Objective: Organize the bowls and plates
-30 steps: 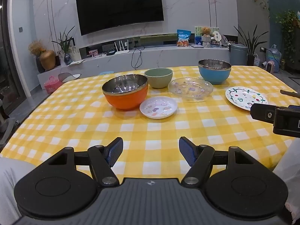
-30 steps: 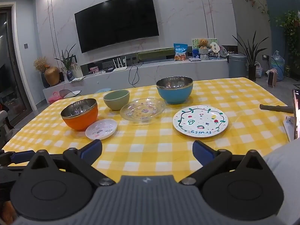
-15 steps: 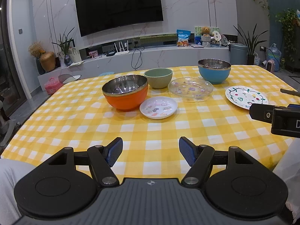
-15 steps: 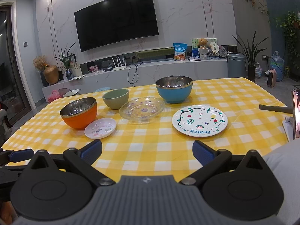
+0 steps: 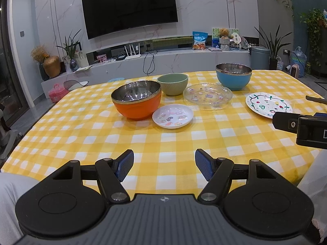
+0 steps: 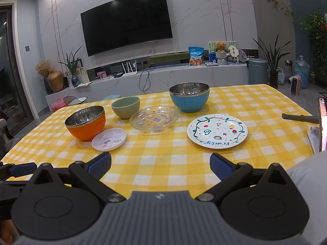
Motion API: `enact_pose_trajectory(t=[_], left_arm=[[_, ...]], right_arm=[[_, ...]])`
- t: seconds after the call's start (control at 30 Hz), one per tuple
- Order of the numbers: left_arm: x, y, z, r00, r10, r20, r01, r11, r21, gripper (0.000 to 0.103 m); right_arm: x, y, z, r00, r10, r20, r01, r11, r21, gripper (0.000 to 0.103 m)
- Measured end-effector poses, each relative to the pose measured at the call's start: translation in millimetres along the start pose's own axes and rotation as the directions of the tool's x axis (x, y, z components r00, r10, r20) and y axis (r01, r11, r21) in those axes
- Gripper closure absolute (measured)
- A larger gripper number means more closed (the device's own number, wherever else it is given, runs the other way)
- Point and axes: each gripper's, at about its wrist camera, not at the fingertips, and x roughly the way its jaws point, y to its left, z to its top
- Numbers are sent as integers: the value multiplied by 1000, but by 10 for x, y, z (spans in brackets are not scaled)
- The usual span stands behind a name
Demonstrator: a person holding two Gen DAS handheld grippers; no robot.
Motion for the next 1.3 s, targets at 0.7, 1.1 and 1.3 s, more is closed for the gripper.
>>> enact_pose_trajectory(t=[0.7,1.1,1.3], left_arm=[[5,-8,-8,1000,-2,-3,2,1000,0,22],[6,-1,-8,1000,-4,-3,4,1000,-1,22],[7,2,-9,1000,-5,-3,5,1000,-3,22]], right_arm=[[12,-24,-13,1000,-8,-8,8,1000,-4,3],[0,-20,-11,1000,-10,-10,10,1000,-7,3],[-1,-31,-20,1000,-13,-11,13,1000,-10,3]])
